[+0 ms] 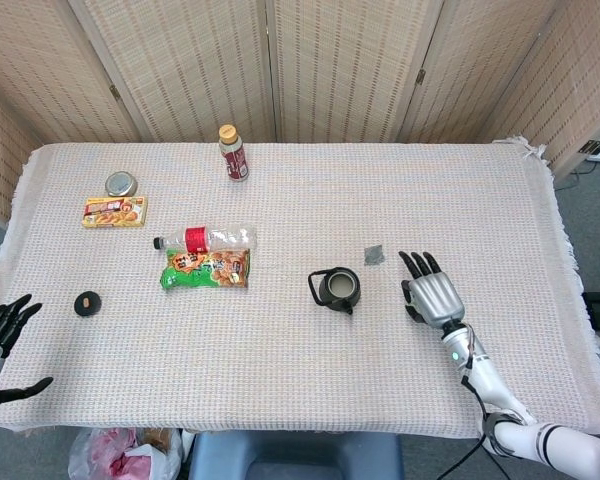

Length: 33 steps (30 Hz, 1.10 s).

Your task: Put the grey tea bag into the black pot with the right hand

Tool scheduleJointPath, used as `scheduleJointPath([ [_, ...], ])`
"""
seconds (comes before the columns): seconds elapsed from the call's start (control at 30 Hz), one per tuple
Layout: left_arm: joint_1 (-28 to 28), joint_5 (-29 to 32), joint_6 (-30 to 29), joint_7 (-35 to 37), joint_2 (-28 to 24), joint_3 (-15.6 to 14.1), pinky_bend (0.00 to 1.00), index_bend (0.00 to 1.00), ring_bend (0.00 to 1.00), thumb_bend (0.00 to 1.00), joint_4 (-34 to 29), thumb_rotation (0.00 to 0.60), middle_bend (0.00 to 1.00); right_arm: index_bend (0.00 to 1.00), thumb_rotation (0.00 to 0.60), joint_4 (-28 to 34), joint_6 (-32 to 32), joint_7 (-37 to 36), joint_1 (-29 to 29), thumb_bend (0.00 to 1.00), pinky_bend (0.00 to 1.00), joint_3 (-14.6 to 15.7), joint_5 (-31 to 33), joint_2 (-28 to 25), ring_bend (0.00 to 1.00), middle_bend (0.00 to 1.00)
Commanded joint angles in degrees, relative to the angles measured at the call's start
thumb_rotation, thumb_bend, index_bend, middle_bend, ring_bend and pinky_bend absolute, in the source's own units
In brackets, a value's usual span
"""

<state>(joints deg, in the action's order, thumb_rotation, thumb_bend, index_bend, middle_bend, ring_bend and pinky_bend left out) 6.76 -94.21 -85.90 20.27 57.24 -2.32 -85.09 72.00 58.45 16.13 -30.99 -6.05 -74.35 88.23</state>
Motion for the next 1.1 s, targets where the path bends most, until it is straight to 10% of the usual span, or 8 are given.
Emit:
scheduleJointPath([
  [0.03,0.0,0.0,0.0,0.0,0.0,0.0,0.0,0.0,0.0,0.17,0.0,0.6,0.0,0.62,0.6,4.1,2.2,-0.3,0.2,0.29,0.0,-0.9,-1.4,-2.7,0.0,0.02],
  [0.53,-0.2,0.2,0.3,-2.0,0.0,-0.2,0.0,0.0,0.0,0.17,-1.2,0.6,0.0,0.62,0.6,22.1,9.2,8.1,-1.3,0.28,0.0,-6.7,-3.4,-13.4,0.0,0.02],
  [1.1,0.4,1.4,2.2,-1.7,-0.9,-0.2,0.0,0.0,0.0,0.17,-1.9,0.6,0.0,0.62,0.6,27.7,9.1,12.8,-6.2,0.28,0.0,-10.8,-2.4,-14.0,0.0,0.03],
])
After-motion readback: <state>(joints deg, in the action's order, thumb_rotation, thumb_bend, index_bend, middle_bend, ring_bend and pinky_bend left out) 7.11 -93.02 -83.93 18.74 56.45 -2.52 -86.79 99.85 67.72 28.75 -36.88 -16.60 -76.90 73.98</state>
